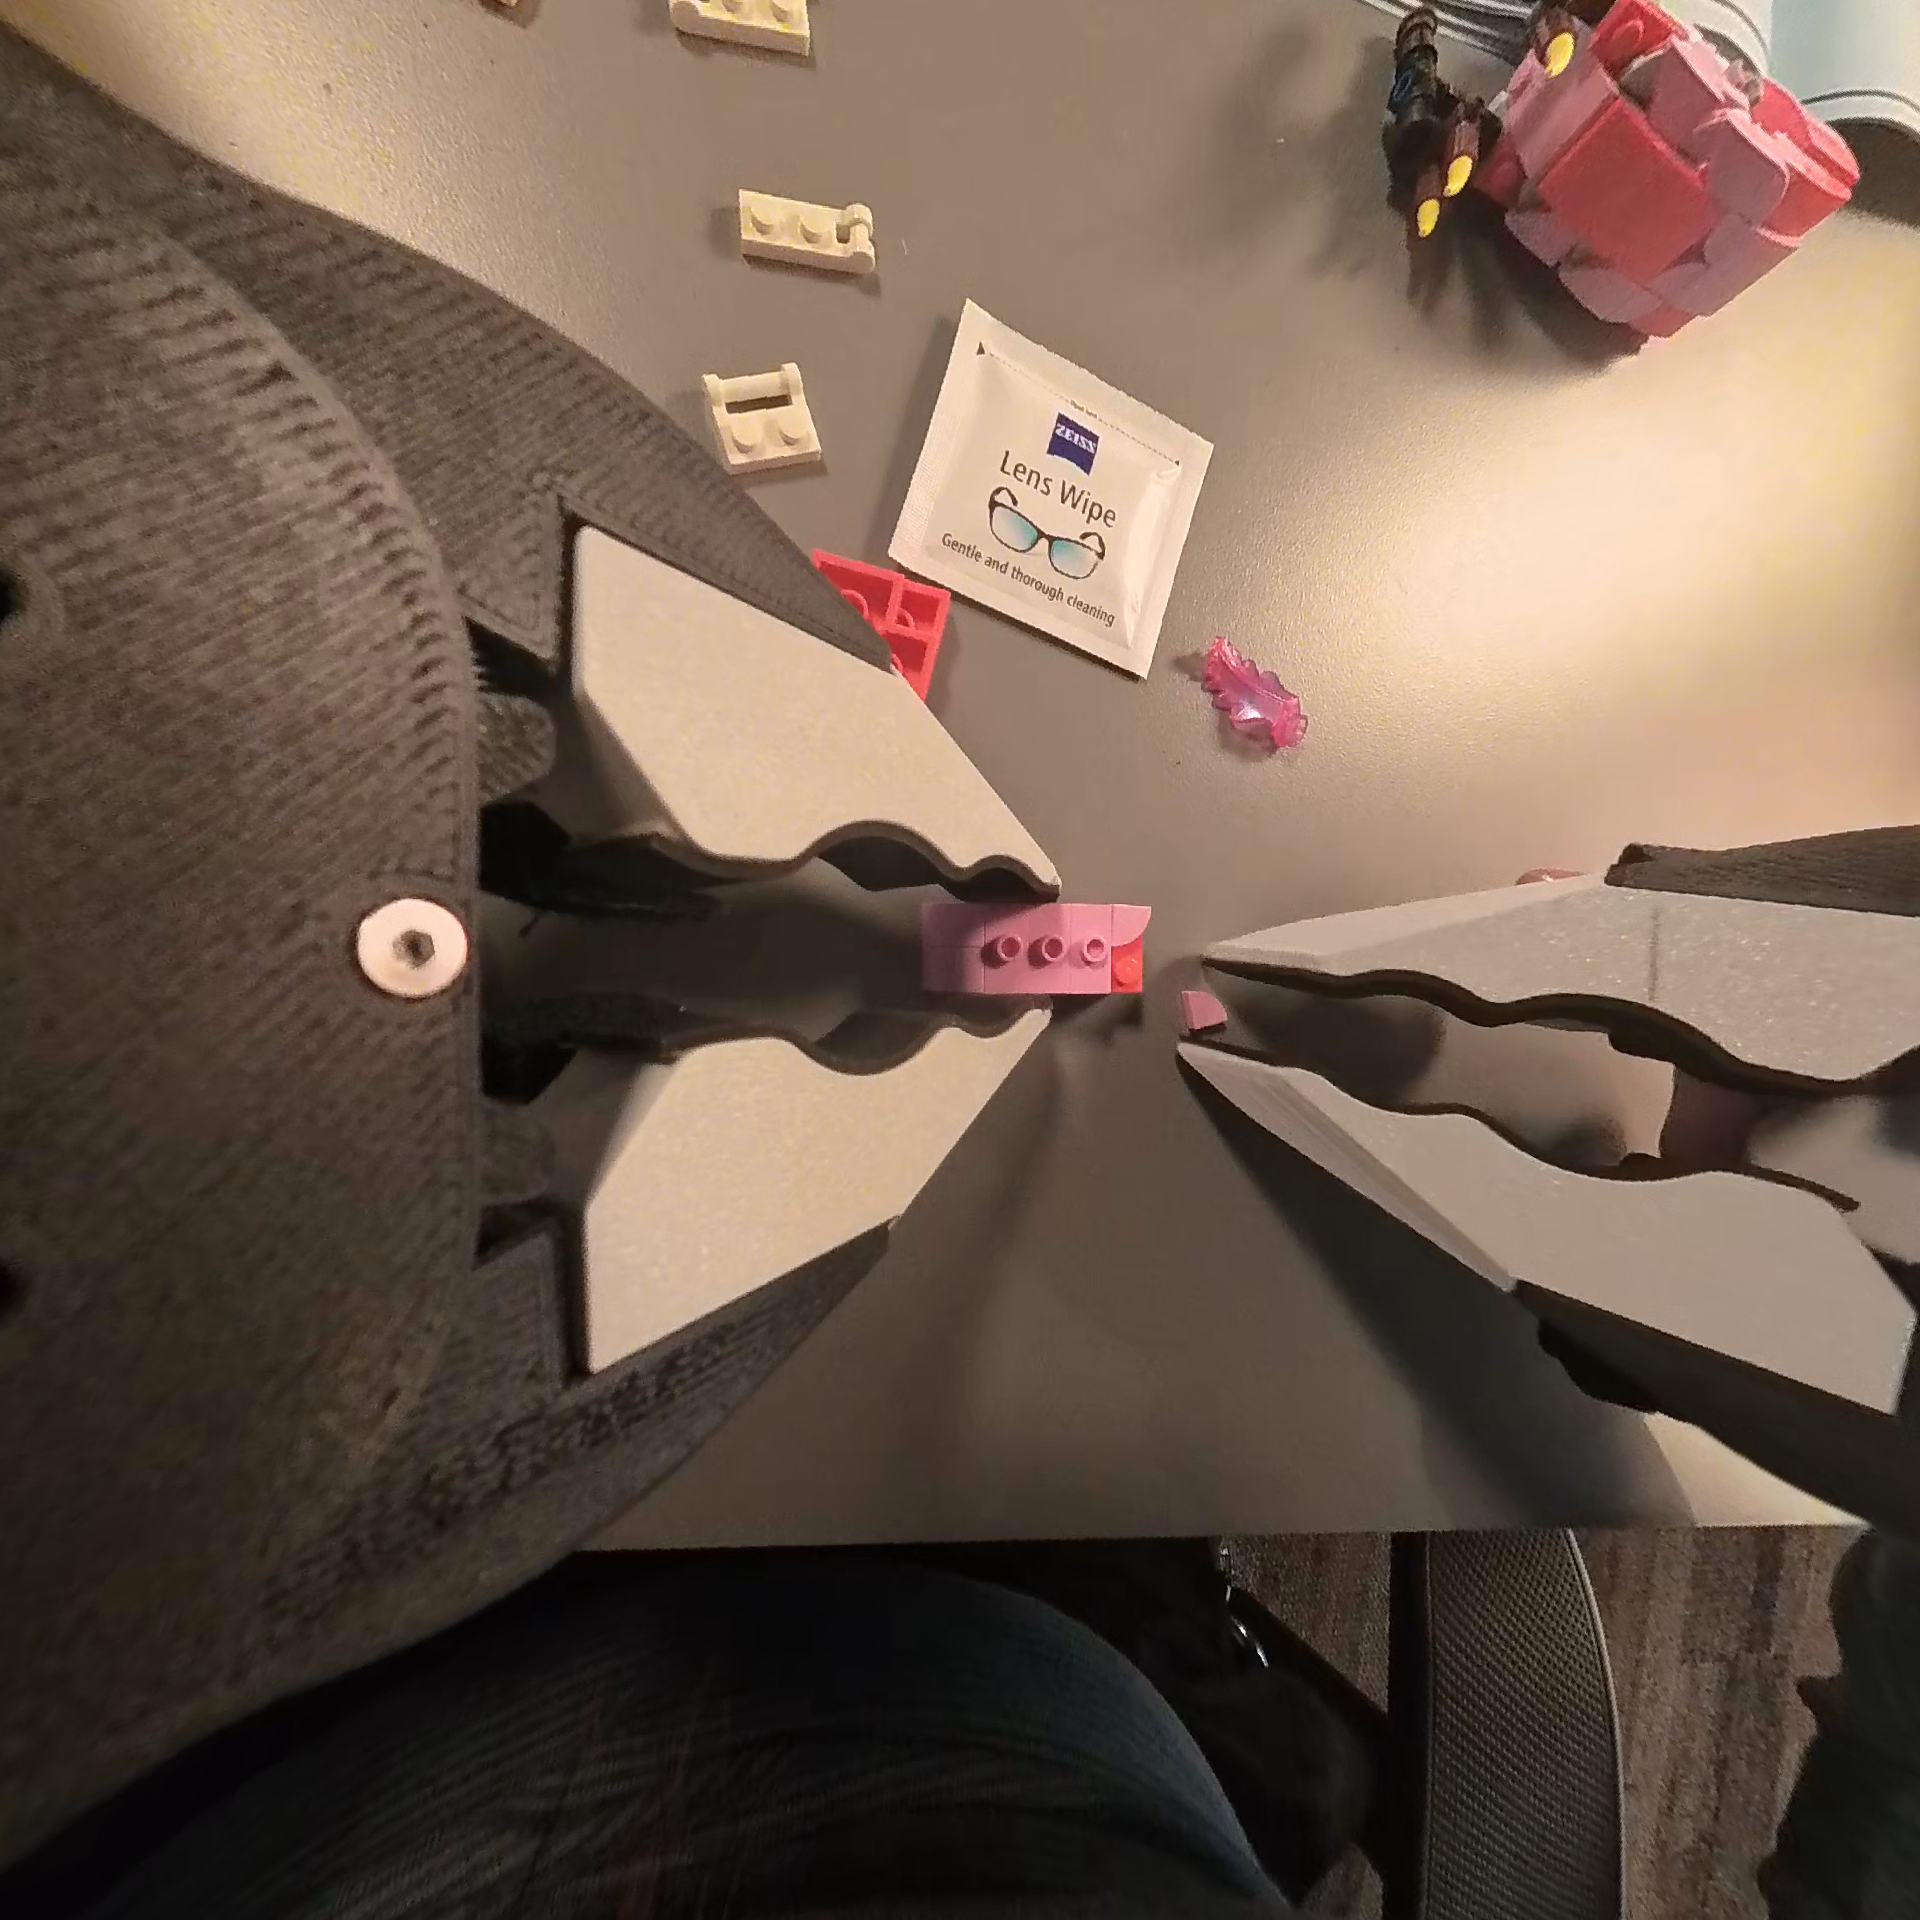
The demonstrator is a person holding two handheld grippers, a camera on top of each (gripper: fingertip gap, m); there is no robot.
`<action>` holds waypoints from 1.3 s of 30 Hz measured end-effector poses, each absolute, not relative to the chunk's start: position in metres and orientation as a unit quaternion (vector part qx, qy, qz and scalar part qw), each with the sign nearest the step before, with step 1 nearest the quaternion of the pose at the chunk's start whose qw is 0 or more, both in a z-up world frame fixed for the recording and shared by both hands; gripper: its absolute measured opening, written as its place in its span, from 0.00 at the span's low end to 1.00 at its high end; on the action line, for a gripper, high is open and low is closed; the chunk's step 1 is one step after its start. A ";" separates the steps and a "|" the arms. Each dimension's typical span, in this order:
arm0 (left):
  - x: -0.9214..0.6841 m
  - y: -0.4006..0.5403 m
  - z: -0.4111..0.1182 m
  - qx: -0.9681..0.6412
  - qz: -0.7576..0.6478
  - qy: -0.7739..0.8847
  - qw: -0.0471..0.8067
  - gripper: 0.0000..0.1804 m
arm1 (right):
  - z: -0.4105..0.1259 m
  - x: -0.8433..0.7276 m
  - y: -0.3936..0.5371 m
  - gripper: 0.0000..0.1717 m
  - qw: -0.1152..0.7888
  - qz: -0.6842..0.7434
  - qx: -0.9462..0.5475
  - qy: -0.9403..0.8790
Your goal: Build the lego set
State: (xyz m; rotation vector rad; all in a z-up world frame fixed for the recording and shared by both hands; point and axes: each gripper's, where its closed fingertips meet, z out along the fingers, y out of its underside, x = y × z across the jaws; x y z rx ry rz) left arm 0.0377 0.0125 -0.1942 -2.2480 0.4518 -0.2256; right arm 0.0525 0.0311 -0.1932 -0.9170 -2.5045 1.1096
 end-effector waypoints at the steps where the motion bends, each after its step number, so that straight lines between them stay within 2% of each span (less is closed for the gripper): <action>1: 0.038 0.013 -0.194 -0.891 -0.089 0.179 0.407 0.09 | -0.193 0.053 0.031 0.08 0.122 0.384 -0.315 -0.859; 7: 0.038 0.013 -0.194 -0.891 -0.090 0.179 0.407 0.09 | -0.193 0.059 0.030 0.07 0.107 0.392 -0.308 -0.860; 26: 0.037 0.013 -0.194 -0.894 -0.077 0.166 0.409 0.09 | -0.188 0.048 0.033 0.00 0.165 0.395 -0.320 -0.845; 31: 0.037 0.013 -0.194 -0.894 -0.077 0.165 0.409 0.09 | -0.188 0.046 0.032 0.06 0.171 0.397 -0.309 -0.847; 39: 0.035 0.011 -0.194 -0.895 -0.078 0.161 0.409 0.09 | -0.193 0.039 0.027 0.09 0.165 0.399 -0.289 -0.854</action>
